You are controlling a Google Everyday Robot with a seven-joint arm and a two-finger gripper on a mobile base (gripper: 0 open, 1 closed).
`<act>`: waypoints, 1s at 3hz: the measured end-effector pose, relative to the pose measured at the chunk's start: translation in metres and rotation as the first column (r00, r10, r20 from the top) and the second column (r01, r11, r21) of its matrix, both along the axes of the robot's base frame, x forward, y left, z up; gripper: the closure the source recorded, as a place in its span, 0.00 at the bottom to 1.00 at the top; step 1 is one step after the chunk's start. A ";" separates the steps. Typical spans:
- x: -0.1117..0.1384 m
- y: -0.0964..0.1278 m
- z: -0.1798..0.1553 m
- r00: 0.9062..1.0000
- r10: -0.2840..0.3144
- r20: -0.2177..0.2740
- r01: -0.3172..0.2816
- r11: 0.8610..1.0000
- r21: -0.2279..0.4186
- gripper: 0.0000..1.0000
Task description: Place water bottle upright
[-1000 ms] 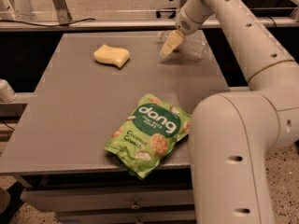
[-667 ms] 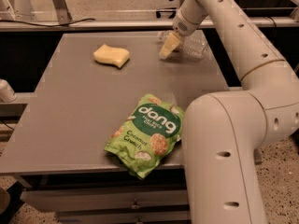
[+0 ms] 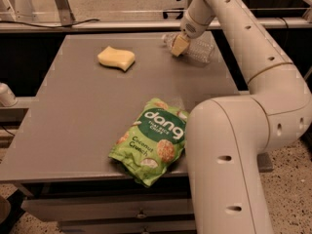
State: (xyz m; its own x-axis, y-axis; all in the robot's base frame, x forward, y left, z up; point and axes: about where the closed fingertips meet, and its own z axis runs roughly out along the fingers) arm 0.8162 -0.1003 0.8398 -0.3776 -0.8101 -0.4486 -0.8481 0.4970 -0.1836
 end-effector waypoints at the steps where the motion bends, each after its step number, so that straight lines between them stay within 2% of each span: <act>1: -0.004 -0.002 0.018 1.000 0.003 0.020 -0.004 0.999 0.049 0.87; 2: -0.015 -0.007 0.050 0.998 0.000 0.056 -0.010 0.985 0.172 1.00; 3: -0.029 -0.014 0.082 0.996 -0.004 0.094 -0.025 0.950 0.312 1.00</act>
Offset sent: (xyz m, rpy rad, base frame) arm -0.0368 -0.0216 0.1019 0.3505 -0.1092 0.0051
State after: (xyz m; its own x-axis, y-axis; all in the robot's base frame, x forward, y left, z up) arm 0.7872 -0.1141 0.9220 -0.3149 -0.6274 -0.7122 -0.8403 0.5332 -0.0981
